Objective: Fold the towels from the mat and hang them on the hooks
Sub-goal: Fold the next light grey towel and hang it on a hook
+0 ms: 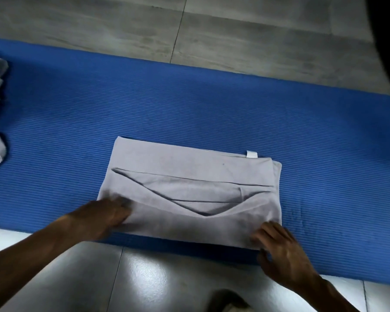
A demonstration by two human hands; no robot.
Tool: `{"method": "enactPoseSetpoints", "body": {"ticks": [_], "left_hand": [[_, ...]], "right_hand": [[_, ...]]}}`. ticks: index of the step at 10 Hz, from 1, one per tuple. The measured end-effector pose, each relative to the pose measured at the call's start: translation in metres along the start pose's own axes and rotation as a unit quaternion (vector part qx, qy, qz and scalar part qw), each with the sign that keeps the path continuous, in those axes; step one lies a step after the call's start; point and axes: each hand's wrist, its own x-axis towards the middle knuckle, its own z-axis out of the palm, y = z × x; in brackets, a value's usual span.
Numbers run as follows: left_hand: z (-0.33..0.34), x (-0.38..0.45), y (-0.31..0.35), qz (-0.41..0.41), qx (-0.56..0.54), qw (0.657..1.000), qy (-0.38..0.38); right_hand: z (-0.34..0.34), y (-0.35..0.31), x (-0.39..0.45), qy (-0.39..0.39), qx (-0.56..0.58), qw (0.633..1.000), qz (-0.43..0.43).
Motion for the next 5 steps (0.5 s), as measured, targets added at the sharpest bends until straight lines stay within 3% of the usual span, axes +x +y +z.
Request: {"method": "enactPoseSetpoints", "body": {"ticks": [1,2,3,4,5], "left_hand": [[0.003,-0.009,-0.005,0.013,-0.018,1.0,-0.021],[-0.001,-0.006,-0.007,0.035,0.024,0.994,0.105],[-0.009,0.012,-0.003,-0.01,0.103,0.98,0.169],[-0.014,0.024,-0.013,-0.084,0.044,0.992,0.078],[-0.027,0.025,-0.029,-0.098,-0.077,0.987,0.097]], "right_hand": [[-0.011,0.003,0.008,0.047,-0.008,0.999,-0.001],[-0.021,0.013,0.039,0.097,-0.061,0.992,0.054],[-0.033,0.031,0.068,0.045,-0.093,0.99,0.101],[-0.046,0.042,0.083,0.006,-0.045,0.993,0.11],[-0.061,0.042,0.088,-0.032,0.059,0.991,0.12]]}}
